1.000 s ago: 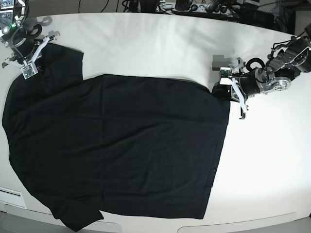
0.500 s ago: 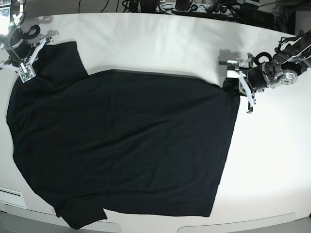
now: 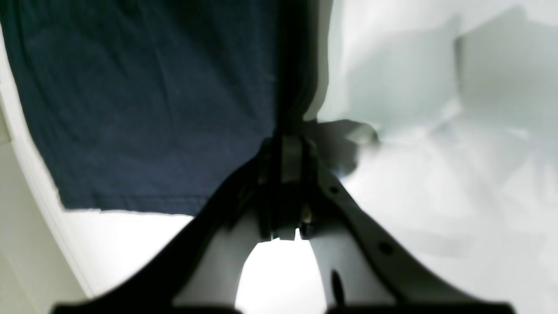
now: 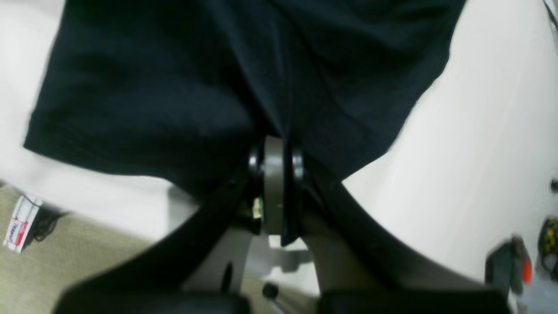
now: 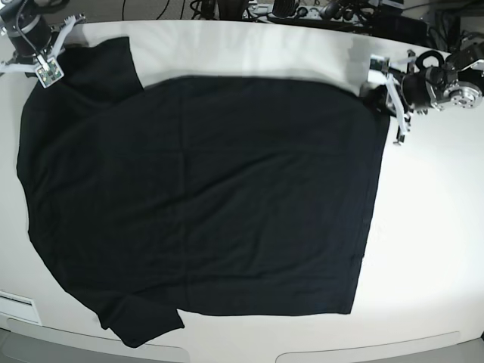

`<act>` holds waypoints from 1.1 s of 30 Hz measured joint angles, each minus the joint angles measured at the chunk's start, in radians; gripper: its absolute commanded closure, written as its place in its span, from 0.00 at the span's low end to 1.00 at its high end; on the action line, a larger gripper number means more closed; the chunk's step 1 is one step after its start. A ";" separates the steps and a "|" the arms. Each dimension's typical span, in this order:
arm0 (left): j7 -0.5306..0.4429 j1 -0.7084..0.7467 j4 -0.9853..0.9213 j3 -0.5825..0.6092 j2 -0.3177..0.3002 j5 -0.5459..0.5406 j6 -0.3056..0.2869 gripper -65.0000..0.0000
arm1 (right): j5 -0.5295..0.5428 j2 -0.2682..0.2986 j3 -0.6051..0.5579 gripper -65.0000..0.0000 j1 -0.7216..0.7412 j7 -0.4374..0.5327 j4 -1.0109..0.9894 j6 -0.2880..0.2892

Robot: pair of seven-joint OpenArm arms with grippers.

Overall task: Fold the T-shirt properly
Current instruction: 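Lift the grasped edge and pull it toward the robot with both grippers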

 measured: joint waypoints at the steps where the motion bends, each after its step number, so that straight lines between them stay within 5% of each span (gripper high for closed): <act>1: 0.009 0.015 0.017 0.000 -0.009 0.000 0.005 1.00 | 0.000 -0.001 0.005 1.00 -0.028 0.000 0.011 -0.008; 17: 0.196 0.284 0.186 -0.001 -0.099 0.044 0.079 1.00 | 0.006 -0.027 0.022 1.00 -0.277 -0.004 0.034 -0.094; 21: 0.244 0.309 0.185 -0.001 -0.100 0.152 0.182 1.00 | -0.013 -0.070 0.022 1.00 -0.276 -0.004 0.035 -0.078; 27: 0.369 0.303 0.185 -0.016 -0.088 0.438 0.505 1.00 | -0.128 -0.064 0.066 1.00 -0.215 0.031 0.046 -0.124; 33: 0.368 0.303 0.185 -0.099 -0.012 0.473 0.559 1.00 | -0.094 -0.024 0.110 1.00 -0.049 0.090 0.046 -0.052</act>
